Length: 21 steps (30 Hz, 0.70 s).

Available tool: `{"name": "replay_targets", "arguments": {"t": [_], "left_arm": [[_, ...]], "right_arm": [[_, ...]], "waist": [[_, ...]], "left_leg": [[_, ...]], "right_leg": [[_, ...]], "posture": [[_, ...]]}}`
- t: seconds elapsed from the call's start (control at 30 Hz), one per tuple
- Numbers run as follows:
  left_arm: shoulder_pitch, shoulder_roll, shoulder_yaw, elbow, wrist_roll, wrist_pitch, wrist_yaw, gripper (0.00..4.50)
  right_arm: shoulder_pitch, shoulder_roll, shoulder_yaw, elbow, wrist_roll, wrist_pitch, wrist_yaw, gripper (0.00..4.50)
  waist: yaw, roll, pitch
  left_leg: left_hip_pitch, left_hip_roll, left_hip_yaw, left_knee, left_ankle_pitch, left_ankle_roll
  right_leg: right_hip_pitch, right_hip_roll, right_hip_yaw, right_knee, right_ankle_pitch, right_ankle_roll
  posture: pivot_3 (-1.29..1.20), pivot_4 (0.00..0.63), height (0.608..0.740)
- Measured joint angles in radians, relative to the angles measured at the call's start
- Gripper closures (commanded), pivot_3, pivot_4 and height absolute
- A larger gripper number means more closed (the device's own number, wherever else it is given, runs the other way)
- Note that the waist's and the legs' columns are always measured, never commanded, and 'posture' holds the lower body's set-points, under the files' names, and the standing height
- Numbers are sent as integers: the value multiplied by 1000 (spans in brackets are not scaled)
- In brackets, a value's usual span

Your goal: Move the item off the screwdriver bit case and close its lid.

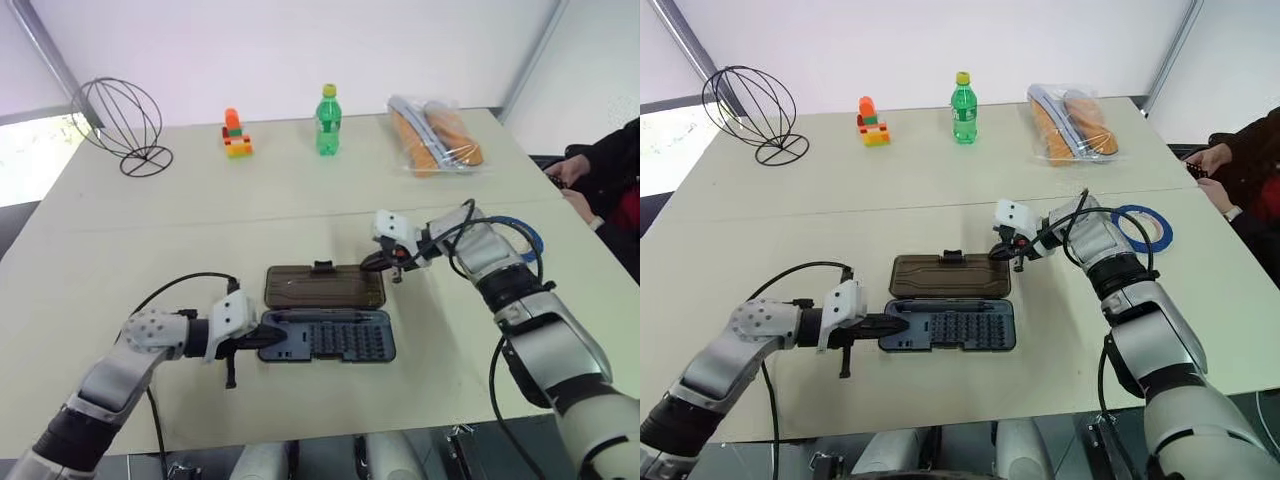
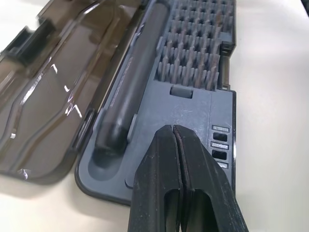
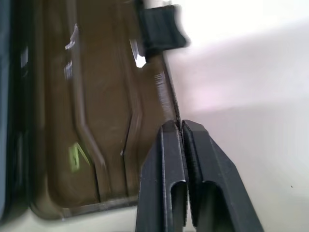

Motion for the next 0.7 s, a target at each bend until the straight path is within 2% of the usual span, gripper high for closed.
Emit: {"name": "replay_targets", "arguments": {"t": [0.3,0.47,0.6,0.7], "left_arm": [[41,-28,-1,3,0,-15,14,4500],[37,-45,-2,7,-2,-12,27,4500],[25,-67,-2,18,-16,6,26,4500],[13,-79,1,27,-36,31,25,4500]], "right_arm": [[2,38,-15,40,-46,-131,-54,4474],[66,-10,-73,-200,-21,-149,-87,4474],[206,-88,-143,-554,19,-17,-102,4474],[302,-125,-175,-731,20,36,-145,4474]], "waist": [[-20,2,-12],[-18,5,-10],[-1,5,-9],[10,5,-9]], "left_leg": [[12,1,-1,-5,0,0],[11,1,-1,-4,0,0],[8,0,-4,-4,0,0],[6,0,-3,-4,0,0]], "right_leg": [[10,1,0,1,-7,-3],[9,1,0,1,-7,-3],[8,-2,-1,1,-7,-2],[6,-2,-1,0,-8,-1]], "posture": [[0,150,740],[0,150,740],[0,150,740],[0,150,740]]}}
